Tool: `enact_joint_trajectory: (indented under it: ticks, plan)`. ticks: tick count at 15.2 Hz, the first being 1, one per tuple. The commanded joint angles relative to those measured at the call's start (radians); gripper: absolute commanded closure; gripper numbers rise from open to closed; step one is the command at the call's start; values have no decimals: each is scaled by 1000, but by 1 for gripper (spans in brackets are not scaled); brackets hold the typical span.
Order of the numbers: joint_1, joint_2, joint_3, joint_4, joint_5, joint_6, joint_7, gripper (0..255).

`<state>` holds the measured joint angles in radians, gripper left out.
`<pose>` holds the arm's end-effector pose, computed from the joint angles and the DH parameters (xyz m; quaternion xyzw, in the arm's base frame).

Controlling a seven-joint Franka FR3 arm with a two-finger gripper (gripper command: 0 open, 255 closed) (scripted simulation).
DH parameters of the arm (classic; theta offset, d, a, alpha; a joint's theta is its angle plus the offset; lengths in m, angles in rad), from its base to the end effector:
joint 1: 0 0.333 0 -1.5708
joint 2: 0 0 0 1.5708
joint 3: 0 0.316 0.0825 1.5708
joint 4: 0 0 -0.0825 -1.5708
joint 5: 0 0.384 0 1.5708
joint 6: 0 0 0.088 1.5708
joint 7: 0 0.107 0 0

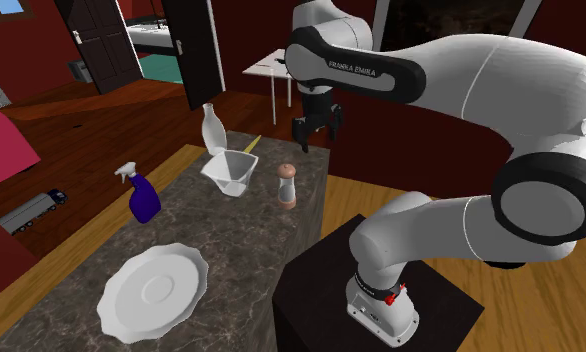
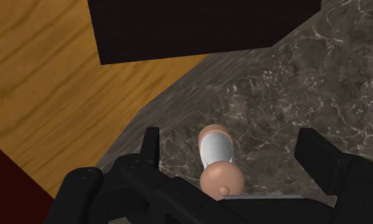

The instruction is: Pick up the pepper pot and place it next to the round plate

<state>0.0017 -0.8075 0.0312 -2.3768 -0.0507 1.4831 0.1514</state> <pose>0.2910 0.0066 0.5801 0.9962 -0.0655 -0.0398 0.0402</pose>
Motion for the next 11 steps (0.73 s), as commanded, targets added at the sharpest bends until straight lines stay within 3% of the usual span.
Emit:
enact_joint_trajectory:
  ticks: [1, 11]
  plan:
    - [0, 0, 0, 0, 0, 0, 0, 0]
    - [-7, 301, 60, -38, -40, 318, 73, 0]
